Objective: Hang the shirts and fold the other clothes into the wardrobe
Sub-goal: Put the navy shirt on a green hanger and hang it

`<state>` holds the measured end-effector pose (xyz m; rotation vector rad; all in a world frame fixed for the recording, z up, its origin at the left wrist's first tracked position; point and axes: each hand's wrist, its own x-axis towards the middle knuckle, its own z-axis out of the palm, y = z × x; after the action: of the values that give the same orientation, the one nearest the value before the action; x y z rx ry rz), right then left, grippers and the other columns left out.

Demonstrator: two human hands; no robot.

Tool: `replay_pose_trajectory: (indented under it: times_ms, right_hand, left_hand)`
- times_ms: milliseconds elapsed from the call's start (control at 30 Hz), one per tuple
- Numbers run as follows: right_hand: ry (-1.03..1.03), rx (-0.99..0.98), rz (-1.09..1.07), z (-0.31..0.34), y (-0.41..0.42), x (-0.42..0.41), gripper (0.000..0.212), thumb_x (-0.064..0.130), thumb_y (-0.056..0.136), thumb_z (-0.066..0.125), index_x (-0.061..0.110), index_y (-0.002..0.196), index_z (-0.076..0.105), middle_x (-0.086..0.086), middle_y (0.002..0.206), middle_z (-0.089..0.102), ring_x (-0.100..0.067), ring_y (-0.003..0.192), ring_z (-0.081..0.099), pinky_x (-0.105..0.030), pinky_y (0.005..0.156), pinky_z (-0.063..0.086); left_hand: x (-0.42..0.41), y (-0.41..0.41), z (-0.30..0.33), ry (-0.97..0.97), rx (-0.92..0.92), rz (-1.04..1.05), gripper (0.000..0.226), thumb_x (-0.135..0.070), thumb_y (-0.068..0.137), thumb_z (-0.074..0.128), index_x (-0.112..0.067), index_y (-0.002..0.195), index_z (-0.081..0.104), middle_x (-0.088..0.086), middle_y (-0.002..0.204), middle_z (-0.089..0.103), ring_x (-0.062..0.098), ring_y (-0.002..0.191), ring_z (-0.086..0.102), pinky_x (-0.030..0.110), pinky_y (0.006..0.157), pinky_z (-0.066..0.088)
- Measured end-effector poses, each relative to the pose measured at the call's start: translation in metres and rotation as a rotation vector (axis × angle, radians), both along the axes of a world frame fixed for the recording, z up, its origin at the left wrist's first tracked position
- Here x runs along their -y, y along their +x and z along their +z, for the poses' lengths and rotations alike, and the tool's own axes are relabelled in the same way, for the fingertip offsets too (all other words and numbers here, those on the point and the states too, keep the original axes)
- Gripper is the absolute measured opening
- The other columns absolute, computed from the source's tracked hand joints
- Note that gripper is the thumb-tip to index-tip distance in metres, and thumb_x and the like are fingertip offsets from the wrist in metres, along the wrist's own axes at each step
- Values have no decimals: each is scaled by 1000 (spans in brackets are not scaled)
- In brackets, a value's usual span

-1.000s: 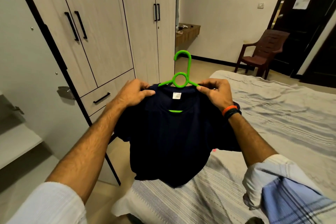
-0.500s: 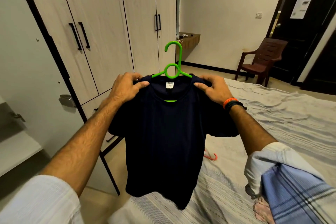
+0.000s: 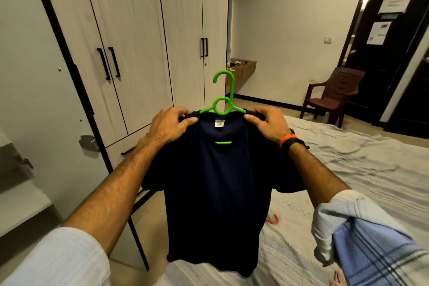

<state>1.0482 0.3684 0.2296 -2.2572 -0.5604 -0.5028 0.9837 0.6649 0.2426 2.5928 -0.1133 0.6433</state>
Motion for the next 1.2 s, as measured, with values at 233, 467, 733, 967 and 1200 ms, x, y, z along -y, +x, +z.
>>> replay_pose_trajectory:
  times_ms: [233,467,733,967,1200]
  right_hand:
    - [51,17,-31,-1,-4,-1,23,37,91,67,15,89,72,0,80,70,-17,75,63,-27,65,45]
    - [-51,-29,-42,-8,-6,-5,28,37,91,66,10,83,68,-5,73,67,-23,71,59,-30,60,42]
    - [-87,-1,77,-7,-21,-11,14,23,92,67,14,101,72,1,89,70,-5,74,56,-4,69,35]
    - [16,127,33,-2,-28,-18,17,23,91,67,12,103,73,1,95,73,-10,84,62,-8,75,39]
    - [-28,77,48,2,-36,-23,14,22,92,67,11,99,73,3,87,69,-9,78,56,2,63,32]
  left_hand:
    - [11,-1,-4,-13,112,33,28,-49,92,58,-24,100,67,-1,90,69,23,82,62,34,74,50]
    - [16,-6,-6,-36,69,12,24,-44,93,59,-22,94,68,1,85,69,25,82,63,33,70,46]
    - [11,-17,-6,-11,43,-22,26,-41,93,60,-17,92,70,-3,79,67,21,77,62,29,66,41]
    - [12,-28,5,1,151,37,30,-44,94,59,-16,94,70,0,84,70,23,78,63,36,71,50]
    - [13,-43,8,26,103,113,32,-44,95,57,-15,99,70,5,91,71,25,85,63,32,71,43]
